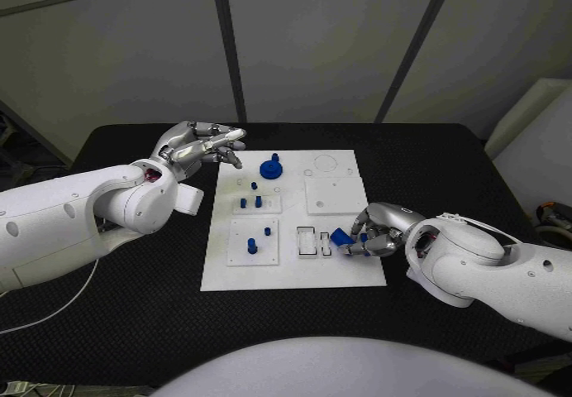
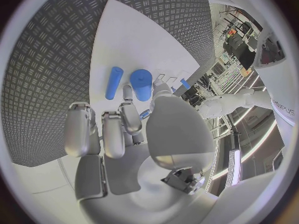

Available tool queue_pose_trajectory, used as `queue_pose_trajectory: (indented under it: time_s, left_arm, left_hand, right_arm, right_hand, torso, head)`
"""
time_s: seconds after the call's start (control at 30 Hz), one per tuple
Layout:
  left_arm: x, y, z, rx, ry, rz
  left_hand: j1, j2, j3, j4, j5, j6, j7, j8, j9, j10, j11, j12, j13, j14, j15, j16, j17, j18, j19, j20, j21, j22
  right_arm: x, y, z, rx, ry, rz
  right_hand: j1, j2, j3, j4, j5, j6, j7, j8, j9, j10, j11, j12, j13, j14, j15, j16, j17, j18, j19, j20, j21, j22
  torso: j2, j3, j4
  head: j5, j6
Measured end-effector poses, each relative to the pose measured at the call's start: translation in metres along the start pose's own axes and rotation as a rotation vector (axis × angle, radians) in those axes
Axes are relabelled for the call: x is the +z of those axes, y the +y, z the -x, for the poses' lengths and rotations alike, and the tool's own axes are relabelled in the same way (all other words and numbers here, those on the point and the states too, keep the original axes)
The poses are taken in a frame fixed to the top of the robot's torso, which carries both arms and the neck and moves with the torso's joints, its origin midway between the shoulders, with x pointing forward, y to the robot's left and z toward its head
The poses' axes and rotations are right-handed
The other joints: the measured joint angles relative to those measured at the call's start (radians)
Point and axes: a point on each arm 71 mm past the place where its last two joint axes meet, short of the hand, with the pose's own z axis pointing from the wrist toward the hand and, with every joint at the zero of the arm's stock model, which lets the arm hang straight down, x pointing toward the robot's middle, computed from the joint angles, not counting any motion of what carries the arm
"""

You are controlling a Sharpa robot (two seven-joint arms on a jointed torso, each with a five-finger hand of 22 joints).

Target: Assemble the parts on the task board

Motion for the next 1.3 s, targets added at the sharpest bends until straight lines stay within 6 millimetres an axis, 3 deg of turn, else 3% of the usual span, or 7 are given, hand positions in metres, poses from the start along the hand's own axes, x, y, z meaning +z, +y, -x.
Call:
queue_pose_trajectory:
  time_s: [0.33,0.47,0.7,0.97,1.3]
  left_arm:
    - [0.0,0.0,0.0,-0.001,0.002,0.0]
    - [0.0,0.0,0.0,-0.001,0.003,0.0]
    - [0.0,0.0,-0.001,-0.002,0.005,0.001]
    - [0.0,0.0,-0.001,-0.003,0.007,0.002]
    - [0.0,0.0,-0.001,-0.003,0.009,0.002]
  left_hand:
    - [-0.004,0.004,-0.007,-0.002,0.0,0.0,0.0,0.0,0.0,0.0,0.0,0.0,0.0,0.0,0.0,0.0,0.0,0.0,0.0,0.0,-0.004,-0.002]
    - [-0.004,0.004,-0.007,-0.002,0.0,0.0,0.0,0.0,0.0,0.0,0.0,0.0,0.0,0.0,0.0,0.0,0.0,0.0,0.0,0.0,-0.004,-0.002]
    - [0.001,0.009,-0.01,0.001,0.0,0.0,0.0,0.0,0.0,-0.004,0.004,0.0,0.001,0.0,0.0,-0.004,0.0,0.0,0.003,0.003,-0.004,-0.005]
    - [0.008,0.016,-0.012,-0.001,0.0,0.0,0.0,0.0,0.001,-0.007,0.0,0.0,0.002,0.0,0.0,-0.004,0.0,0.0,0.004,0.004,-0.012,-0.006]
    - [0.008,0.016,-0.012,-0.001,0.0,0.0,0.0,0.0,0.001,-0.007,0.0,0.0,0.003,0.0,0.0,-0.004,0.0,0.0,0.007,0.0,-0.012,-0.007]
  right_arm:
    - [0.004,0.002,-0.001,-0.013,-0.007,-0.003]
    - [0.004,0.002,-0.001,-0.013,-0.012,-0.003]
    - [0.001,0.002,0.0,-0.001,-0.033,-0.003]
    - [-0.009,0.007,0.003,0.045,-0.074,0.009]
    - [-0.018,0.017,0.008,0.133,-0.126,0.03]
  right_hand:
    - [0.0,0.0,-0.001,-0.001,-0.005,-0.007,0.001,0.009,0.009,-0.004,-0.004,-0.004,0.001,0.0,0.0,0.0,0.0,0.0,0.0,0.0,0.0,0.0]
    - [0.017,0.017,-0.001,-0.001,0.001,-0.007,0.001,0.018,0.015,-0.004,-0.004,-0.004,0.008,0.0,0.0,0.0,0.0,0.0,0.0,0.0,0.0,0.0]
    - [0.07,0.048,0.007,-0.021,0.078,-0.008,-0.002,0.038,0.034,0.003,-0.01,0.007,0.026,0.0,0.0,0.0,0.0,0.0,0.004,-0.004,0.0,0.0]
    - [0.093,0.055,0.011,-0.027,0.182,0.006,-0.016,0.057,0.052,0.024,-0.024,0.023,0.041,0.0,-0.008,0.008,0.0,0.0,0.02,-0.013,0.017,0.0]
    - [0.098,0.061,0.002,-0.011,0.203,0.01,-0.012,0.059,0.052,0.031,-0.03,0.026,0.041,0.004,-0.011,0.012,0.0,0.0,0.024,-0.016,0.019,0.0]
  torso:
    - [0.0,0.0003,-0.0014]
    - [0.0,0.0006,-0.0016]
    - [0.0,0.0007,-0.0025]
    - [-0.001,0.0003,-0.0025]
    - [-0.001,-0.0008,-0.0008]
  head:
    - [-0.001,-0.001]
    - [-0.001,-0.002]
    - [0.0,-0.002]
    - [0.0,0.001]
    - [0.001,0.008]
